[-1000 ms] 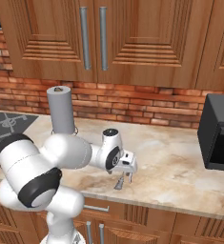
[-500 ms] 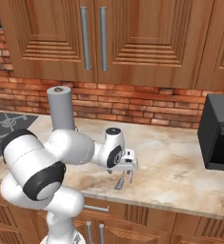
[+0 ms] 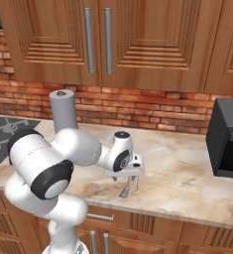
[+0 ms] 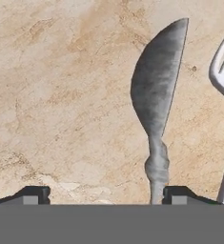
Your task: Take the fork and place it on the left side of the plate. Then take the spoon and place it on the right side of the plate. Make sure they're directly next to the plate.
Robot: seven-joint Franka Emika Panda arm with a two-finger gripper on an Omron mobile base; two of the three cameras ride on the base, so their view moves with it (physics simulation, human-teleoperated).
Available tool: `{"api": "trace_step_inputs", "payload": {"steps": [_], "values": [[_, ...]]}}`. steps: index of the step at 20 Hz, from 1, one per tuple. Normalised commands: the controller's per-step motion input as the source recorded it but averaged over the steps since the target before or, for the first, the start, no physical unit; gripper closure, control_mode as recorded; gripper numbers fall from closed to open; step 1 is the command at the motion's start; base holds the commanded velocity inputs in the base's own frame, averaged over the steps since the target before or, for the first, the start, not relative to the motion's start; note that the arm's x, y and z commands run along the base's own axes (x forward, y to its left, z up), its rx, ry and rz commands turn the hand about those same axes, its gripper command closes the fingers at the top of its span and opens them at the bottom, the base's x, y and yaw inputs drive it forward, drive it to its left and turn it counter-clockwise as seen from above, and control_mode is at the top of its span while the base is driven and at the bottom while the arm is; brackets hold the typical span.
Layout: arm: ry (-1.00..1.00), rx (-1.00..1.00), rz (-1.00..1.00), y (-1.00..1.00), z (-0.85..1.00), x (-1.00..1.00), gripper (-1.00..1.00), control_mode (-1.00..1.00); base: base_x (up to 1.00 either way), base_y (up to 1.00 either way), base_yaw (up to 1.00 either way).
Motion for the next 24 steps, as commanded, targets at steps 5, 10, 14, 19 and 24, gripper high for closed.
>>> {"api": "trace_step_inputs", "payload": {"steps": [5, 10, 14, 19, 24], "values": [[0.0, 0.01, 0.06, 0.0, -0.42, -0.03, 1.0, -1.0, 0.0, 0.0, 0.0], [0.0, 0.0, 0.01, 0.1, -0.16, -0.06, 1.0, -1.0, 0.0, 0.0, 0.0], [-0.01, 0.0, 0.0, 0.17, -0.01, -0.27, 1.0, -1.0, 0.0, 0.0, 0.0], [-0.08, 0.0, 0.0, 0.2, 0.01, -0.49, 1.0, -1.0, 0.0, 0.0, 0.0], [-0.21, -0.03, 0.0, 0.26, 0.27, -0.54, 1.0, -1.0, 0.0, 0.0, 0.0]]}}
